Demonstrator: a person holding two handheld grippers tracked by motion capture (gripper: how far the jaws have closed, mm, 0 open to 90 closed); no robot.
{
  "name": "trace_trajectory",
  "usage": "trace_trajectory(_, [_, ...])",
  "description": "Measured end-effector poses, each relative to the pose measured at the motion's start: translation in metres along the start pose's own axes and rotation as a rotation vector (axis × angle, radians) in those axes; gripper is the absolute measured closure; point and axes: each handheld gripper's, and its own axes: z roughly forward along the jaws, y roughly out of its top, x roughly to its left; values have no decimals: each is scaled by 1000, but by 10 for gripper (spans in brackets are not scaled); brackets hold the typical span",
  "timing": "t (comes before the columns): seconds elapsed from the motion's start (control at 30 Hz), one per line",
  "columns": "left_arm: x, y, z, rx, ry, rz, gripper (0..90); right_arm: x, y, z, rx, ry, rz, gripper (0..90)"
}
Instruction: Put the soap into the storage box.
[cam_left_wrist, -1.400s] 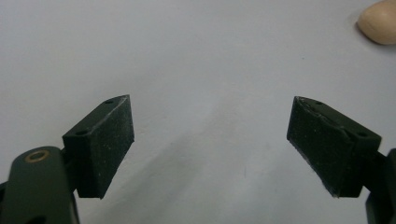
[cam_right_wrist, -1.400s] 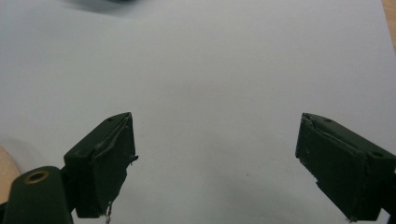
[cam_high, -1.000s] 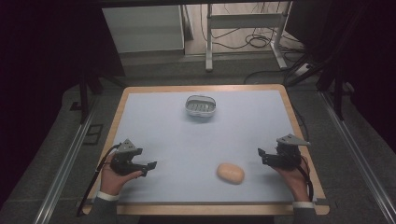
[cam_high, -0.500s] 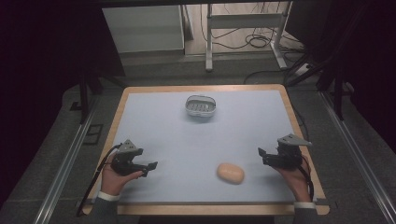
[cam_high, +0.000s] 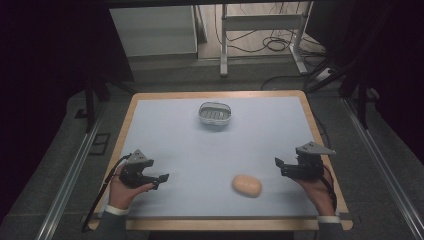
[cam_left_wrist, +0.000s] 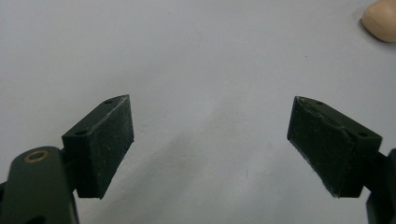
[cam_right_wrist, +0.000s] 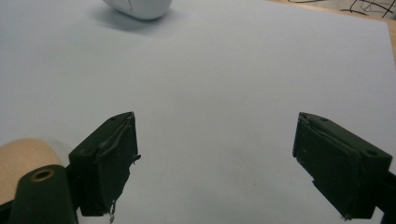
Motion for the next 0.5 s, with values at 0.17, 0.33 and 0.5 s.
trace_trajectory(0.17, [-1, 0, 0, 0, 1, -2, 148, 1, 7, -2, 8, 11, 10, 142])
trace_trajectory(0.33, [0, 0, 1, 5, 4, 5, 148, 6, 11, -1, 28, 23, -17, 151])
trace_trajectory(0.5, [-1, -1, 2, 10, 3, 1, 148, 12, 15, 1, 56, 49, -43, 165])
